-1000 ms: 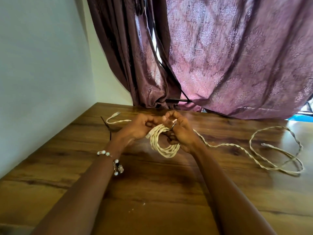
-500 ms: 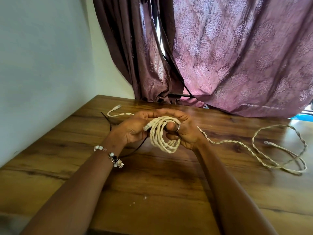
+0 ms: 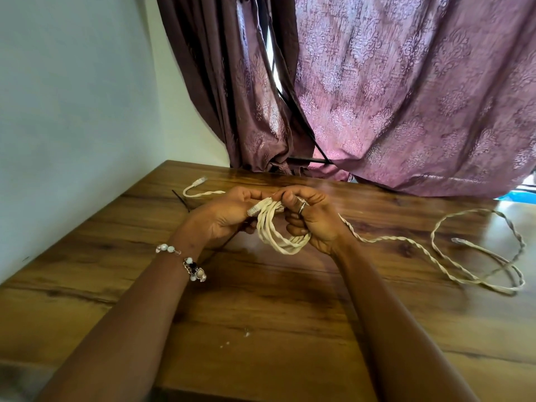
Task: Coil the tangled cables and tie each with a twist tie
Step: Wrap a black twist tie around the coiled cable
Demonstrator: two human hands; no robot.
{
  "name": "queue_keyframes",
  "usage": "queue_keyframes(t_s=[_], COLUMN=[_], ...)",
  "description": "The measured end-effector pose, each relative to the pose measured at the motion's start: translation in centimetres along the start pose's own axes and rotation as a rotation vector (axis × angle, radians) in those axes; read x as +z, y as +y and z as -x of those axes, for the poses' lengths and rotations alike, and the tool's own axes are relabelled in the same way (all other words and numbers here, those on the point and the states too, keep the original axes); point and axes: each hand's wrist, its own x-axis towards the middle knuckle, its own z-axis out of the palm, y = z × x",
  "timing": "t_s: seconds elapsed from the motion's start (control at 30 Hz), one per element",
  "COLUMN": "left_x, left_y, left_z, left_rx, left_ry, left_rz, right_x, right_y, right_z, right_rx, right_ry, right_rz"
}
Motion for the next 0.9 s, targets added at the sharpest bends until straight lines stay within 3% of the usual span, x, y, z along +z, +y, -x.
queue_keyframes(t_s=[0.1,0.2,0.3,0.4,0.63,0.77,0.9], left_x=[-2.0,-4.0,-5.0,-4.8,-2.5,-2.4,-2.2], left_y=[0.2,0.3,0.3,0.1,0.4,0.4,0.8], left_z=[0.8,1.3,1.7,1.6,0.0,-0.6,-0.7], left_rx=[-0.031,0.025,0.12,0.175,0.128,0.07,0.067], left_ry=[-0.033,-0.035,-0.151,-0.197,0.197,0.384,0.415], left_rz=[-0.068,0.158,0.404,0.468,0.456,0.744,0.969], right_x=[-0.6,-1.3,-1.7,-2.0,-2.3,-2.4,-1.9], right_y=[-0.2,-0.4,-0.4,-0.3,0.1,-0.1,-0.4], right_z=[0.2,0.4,0.4,0.4,0.3,0.7,0.9], right_rx=[-0.006,-0.015,-0.037,-0.036,0.022,0.091,0.123], right_ry=[-0.004,-0.006,0.011,0.021,0.048,-0.019,-0.124], right_rz=[-0.006,-0.051,-0.103,-0.108,-0.058,-0.003,0.174])
